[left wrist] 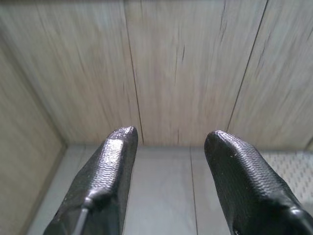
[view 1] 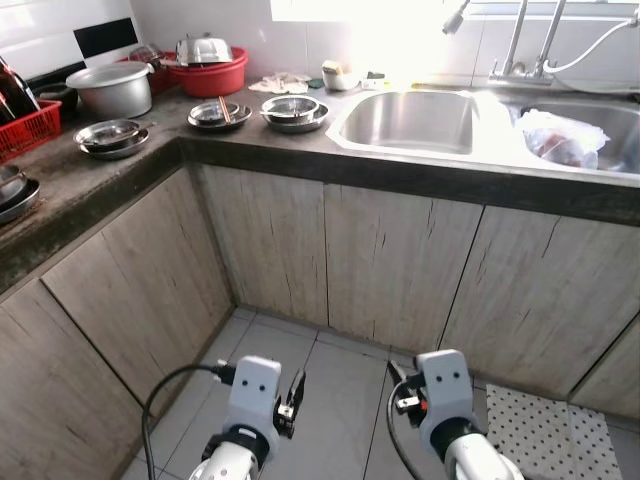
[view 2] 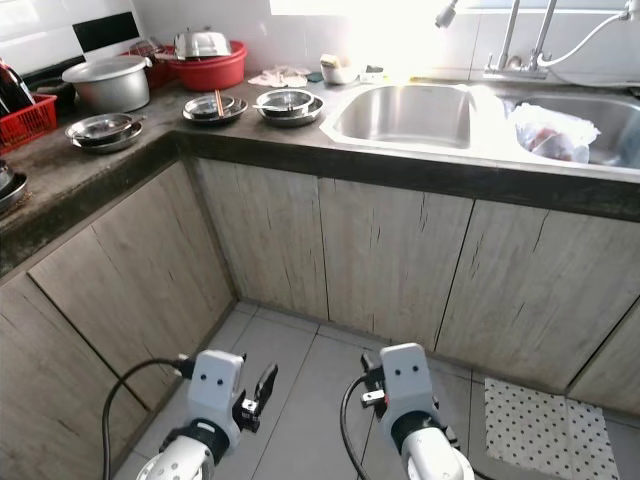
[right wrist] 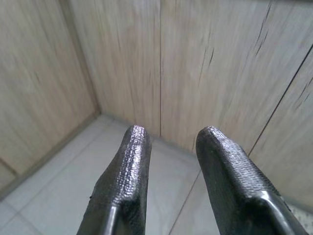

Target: Kitchen organization

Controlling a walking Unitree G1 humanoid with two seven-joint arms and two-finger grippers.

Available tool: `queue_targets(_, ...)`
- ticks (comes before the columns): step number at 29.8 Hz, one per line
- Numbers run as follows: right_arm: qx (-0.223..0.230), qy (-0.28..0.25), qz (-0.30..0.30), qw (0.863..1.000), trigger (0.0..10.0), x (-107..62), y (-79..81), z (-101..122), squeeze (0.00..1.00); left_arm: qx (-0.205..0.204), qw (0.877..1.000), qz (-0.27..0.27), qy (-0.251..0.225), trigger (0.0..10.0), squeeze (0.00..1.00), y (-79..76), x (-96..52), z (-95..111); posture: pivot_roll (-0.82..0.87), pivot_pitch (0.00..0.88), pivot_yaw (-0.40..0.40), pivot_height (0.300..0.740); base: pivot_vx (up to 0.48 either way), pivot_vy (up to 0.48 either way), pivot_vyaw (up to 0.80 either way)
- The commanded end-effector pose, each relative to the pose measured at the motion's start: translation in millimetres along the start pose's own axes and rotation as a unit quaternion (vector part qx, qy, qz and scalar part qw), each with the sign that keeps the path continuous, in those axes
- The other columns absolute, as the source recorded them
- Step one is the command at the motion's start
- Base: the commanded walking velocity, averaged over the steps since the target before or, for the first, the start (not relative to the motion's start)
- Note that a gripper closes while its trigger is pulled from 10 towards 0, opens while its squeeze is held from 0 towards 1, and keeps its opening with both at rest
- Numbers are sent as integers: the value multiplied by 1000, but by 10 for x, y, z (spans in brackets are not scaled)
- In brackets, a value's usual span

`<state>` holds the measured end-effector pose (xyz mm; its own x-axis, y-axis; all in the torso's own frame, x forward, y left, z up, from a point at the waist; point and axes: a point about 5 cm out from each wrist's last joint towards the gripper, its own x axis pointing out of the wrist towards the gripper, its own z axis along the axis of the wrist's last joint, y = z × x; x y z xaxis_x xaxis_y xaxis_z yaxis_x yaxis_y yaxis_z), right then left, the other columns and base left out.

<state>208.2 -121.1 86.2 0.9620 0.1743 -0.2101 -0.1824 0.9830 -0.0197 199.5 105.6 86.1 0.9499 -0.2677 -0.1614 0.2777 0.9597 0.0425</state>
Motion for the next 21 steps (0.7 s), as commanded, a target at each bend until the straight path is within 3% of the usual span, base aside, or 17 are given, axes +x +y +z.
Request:
queue_targets(1, 9, -53, 2, 999, 10000, -34, 0, 151, 0, 25, 999, 6, -23, 10000, 0, 29, -41, 54, 50, 0, 28, 740, 0, 0, 0)
queue_targets(7, -16, -64, -18, 998, 10000, -53, -56, 189, 0, 30, 999, -7, -27, 10000, 0, -3, -39, 46, 41, 0, 37, 740, 0, 0, 0)
queue_targets(13, -29, -81, 11, 996, 10000, -59, -3, 224, 0, 33, 999, -19, -34, 10000, 0, -46, -40, 57, 45, 0, 35, 740, 0, 0, 0)
queue_targets(19, -10, -81, 17, 997, 10000, -37, 5, 211, 0, 30, 999, -23, -32, 10000, 0, -59, -36, 44, 52, 0, 26, 740, 0, 0, 0)
queue_targets(21, -12, -81, 21, 996, 10000, -35, 10, 200, 0, 22, 999, -19, -26, 10000, 0, -54, -34, 28, 56, 0, 21, 740, 0, 0, 800)
